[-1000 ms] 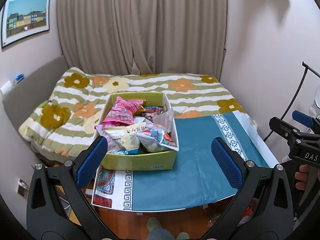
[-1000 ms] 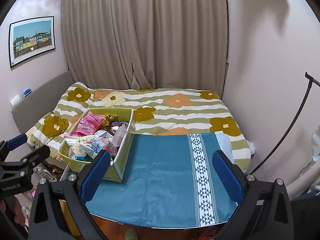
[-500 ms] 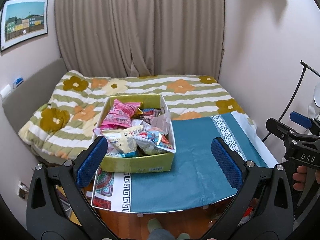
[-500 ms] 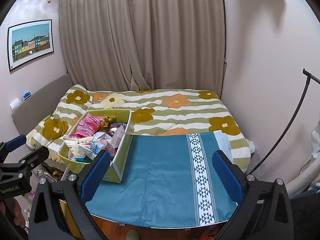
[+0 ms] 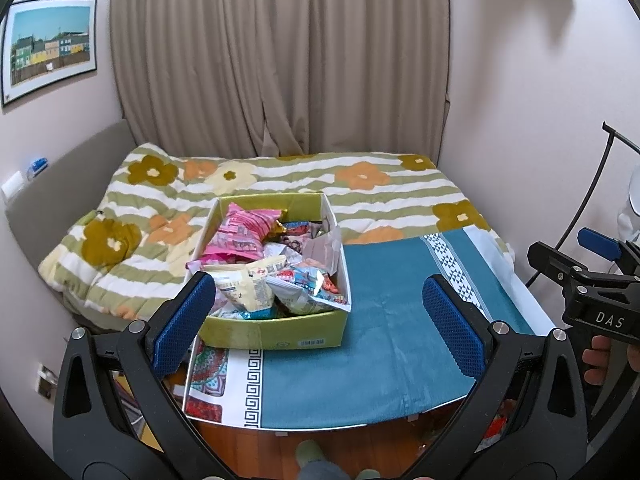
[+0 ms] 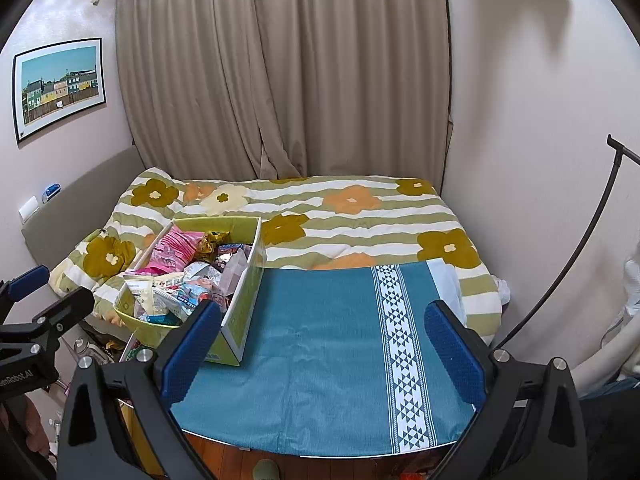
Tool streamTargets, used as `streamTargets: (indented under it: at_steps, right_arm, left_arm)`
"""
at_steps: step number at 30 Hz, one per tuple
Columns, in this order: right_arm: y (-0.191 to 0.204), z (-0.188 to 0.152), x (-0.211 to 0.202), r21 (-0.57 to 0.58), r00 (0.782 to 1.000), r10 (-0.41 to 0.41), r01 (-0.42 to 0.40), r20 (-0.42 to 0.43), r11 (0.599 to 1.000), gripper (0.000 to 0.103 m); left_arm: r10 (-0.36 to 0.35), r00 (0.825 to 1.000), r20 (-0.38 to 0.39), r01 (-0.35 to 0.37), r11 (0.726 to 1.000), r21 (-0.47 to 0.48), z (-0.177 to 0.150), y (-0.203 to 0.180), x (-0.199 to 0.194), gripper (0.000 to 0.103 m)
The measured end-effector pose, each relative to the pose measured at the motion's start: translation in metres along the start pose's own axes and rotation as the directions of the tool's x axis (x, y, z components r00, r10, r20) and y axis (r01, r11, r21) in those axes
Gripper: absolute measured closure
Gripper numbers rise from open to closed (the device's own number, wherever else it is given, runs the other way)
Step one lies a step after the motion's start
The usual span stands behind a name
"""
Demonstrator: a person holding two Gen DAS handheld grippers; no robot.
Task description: Organize snacks
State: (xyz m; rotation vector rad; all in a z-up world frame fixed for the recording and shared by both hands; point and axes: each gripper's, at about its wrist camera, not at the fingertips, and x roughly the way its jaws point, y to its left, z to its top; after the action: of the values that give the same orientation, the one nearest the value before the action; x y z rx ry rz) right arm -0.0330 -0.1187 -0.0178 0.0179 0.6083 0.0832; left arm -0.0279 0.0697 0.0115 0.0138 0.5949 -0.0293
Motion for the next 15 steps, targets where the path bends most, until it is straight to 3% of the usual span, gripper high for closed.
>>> streamTargets:
  at_steps: [15]
  right_arm:
    - [-0.0003, 0.0, -0.0002, 0.0, 1.0, -0.005, 0.005, -0.001, 1.0, 0.002]
  left_arm:
    - [0.002, 1.0, -0.001, -0.002, 1.0, 0.001, 0.0007, 0.0009, 0.0001, 0.0]
